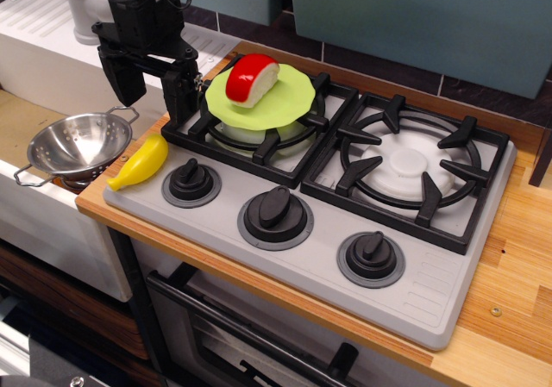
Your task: End effector transition from object to object
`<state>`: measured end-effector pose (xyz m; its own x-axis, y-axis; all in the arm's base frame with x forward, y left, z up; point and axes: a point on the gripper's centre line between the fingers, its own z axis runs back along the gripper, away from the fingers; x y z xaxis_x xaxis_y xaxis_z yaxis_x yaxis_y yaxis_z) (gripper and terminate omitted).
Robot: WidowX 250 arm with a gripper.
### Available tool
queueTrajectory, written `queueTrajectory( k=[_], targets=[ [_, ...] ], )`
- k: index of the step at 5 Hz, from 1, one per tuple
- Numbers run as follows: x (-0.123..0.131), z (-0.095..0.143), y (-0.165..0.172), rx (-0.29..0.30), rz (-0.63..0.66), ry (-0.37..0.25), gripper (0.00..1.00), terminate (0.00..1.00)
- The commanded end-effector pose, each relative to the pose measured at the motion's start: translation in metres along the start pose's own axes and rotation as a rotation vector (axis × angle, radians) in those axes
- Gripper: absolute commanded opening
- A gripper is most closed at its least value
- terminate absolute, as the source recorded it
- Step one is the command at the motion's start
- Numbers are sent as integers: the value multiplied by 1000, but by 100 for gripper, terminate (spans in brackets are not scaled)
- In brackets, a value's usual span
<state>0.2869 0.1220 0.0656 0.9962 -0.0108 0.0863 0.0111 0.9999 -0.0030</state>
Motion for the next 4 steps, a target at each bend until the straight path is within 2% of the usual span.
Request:
queueTrajectory(
  k=[1,4],
  targets=[
    [-4,16,-5,19,27,-68,100,0],
    [-14,1,-9,11,25,-95,100,0]
  ],
)
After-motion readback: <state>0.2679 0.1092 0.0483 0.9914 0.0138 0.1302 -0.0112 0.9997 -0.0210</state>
